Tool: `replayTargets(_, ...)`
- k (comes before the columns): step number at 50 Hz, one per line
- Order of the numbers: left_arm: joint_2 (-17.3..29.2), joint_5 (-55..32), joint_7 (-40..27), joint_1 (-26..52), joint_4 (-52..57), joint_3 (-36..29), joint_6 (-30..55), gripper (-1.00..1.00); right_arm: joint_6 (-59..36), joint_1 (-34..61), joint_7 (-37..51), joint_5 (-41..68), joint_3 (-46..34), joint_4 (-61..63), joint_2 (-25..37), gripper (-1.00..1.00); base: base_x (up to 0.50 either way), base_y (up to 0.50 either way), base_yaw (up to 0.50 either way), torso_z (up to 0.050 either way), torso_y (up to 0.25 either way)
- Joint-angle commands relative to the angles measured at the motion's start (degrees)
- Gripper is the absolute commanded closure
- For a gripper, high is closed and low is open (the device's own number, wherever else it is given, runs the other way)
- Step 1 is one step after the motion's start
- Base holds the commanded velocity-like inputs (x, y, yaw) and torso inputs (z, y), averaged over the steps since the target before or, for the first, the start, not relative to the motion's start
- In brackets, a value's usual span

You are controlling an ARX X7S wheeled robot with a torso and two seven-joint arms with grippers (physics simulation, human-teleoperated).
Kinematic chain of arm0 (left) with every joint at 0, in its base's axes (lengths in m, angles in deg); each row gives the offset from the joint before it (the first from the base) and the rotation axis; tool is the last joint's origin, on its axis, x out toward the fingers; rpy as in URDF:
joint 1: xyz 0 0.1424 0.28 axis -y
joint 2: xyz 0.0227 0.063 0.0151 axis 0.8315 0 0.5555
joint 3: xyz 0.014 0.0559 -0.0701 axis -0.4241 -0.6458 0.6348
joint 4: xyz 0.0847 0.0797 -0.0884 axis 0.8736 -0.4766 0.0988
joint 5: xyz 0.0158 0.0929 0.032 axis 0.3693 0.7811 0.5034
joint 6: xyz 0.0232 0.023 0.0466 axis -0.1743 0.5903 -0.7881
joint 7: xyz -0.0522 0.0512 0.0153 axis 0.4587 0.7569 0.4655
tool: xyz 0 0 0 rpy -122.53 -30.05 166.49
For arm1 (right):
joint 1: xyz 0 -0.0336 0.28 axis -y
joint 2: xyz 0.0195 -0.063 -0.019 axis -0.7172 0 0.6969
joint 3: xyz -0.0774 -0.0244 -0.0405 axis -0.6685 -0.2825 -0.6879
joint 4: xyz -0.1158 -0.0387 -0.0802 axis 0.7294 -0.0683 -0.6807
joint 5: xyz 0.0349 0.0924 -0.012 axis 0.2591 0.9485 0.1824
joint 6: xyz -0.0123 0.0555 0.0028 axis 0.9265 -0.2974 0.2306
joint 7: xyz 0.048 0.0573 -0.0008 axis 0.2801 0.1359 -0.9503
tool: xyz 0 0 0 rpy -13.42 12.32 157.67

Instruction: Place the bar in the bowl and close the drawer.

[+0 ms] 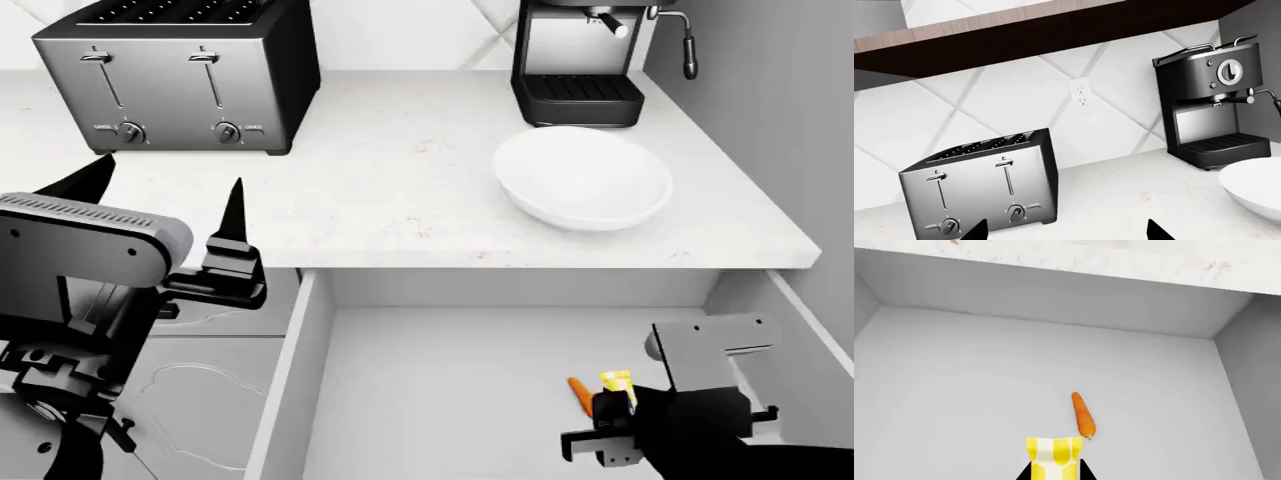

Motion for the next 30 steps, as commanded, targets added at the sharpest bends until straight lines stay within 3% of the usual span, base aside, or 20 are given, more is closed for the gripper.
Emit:
replayTargets(1, 0.3, -1.0, -0.5, 0.6, 0.3, 0.4, 0.4, -1.0, -1.6, 13.7, 9.9, 12.5, 0.4, 3.6, 3.3, 1.0, 0.0, 0.0, 0.0, 0.0, 0.0)
replayTargets(12, 0.4, -1.3, -0.9, 0.9, 0.4, 0.0, 0.3, -1.0, -6.5, 37.4, 13.3, 16.0, -7.6, -7.2, -0.8, 1.0, 0.0, 0.0, 0.0, 0.0, 0.0)
replayTargets(17, 0.6, -1.5, -1.1, 1.0, 0.5, -0.1, 0.2, -1.0, -8.6, 43.6, 12.6, 14.5, -9.9, -12.1, -2.8, 1.0, 0.0, 0.0, 0.0, 0.0, 0.0)
replayTargets(30, 0.6, -2.8, -2.1, 2.1, 1.0, -0.1, 0.9, -1.0, -11.6, 60.8, 1.2, -0.5, -16.1, -30.7, -11.0, 1.0, 0.0, 0.0, 0.0, 0.0, 0.0)
